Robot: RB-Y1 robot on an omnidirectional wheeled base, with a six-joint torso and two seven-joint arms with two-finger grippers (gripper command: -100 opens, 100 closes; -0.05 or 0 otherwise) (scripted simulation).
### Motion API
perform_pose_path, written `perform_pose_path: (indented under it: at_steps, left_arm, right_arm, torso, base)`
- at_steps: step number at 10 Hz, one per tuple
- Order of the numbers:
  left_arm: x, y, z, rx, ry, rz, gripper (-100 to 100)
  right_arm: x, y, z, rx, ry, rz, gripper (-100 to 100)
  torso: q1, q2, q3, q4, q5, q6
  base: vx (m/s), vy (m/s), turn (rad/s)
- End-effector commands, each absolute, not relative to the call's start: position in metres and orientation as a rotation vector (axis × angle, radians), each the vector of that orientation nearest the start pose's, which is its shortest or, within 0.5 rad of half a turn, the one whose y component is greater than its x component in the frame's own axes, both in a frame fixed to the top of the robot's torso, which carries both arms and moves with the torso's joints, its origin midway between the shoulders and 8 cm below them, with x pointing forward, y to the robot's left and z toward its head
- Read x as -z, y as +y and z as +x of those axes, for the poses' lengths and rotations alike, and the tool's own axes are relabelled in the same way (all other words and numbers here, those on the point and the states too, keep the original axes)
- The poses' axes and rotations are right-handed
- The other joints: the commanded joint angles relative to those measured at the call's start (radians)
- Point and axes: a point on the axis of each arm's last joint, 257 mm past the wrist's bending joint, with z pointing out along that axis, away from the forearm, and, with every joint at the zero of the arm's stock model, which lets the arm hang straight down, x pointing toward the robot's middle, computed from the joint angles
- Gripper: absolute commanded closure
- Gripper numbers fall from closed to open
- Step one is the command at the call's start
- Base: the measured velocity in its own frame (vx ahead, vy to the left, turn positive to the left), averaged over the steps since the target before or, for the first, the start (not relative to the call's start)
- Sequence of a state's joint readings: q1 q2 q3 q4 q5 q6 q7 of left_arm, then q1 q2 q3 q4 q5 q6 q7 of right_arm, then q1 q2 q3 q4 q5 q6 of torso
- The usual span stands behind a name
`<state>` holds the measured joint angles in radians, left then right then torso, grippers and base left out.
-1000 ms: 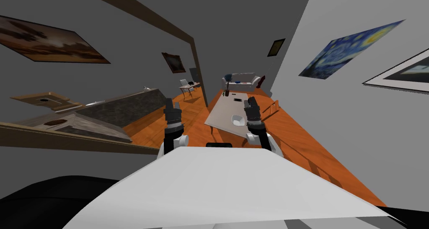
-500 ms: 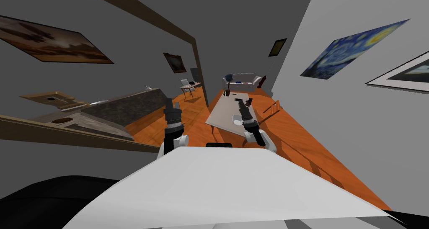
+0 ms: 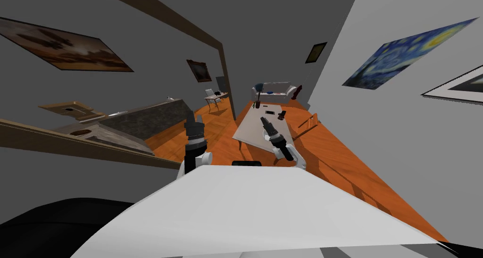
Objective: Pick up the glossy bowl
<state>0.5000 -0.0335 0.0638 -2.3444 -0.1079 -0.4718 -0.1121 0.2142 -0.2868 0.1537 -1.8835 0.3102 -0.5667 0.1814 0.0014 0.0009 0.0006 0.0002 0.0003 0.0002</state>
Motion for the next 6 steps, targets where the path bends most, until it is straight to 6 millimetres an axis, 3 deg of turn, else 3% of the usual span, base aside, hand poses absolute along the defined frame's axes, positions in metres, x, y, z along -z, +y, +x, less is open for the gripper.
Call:
perform_pose_path:
  at_steps: [1, 6]
  left_arm:
    - [-0.047, 0.289, 0.333, 1.067, 0.645, -0.539, 0]
    - [-0.047, 0.289, 0.333, 1.067, 0.645, -0.539, 0]
  right_arm:
    - [0.090, -0.146, 0.430, -1.056, 1.152, 0.067, -100]
    - [0.146, -0.140, 0.445, -0.955, 1.292, -0.016, -100]
  torso:
    - [0.000, 0.000, 0.000, 0.000, 0.000, 0.000]
    - [0.000, 0.000, 0.000, 0.000, 0.000, 0.000]
  base:
    - [-0.017, 0.028, 0.053]
    - [-0.014, 0.016, 0.050]
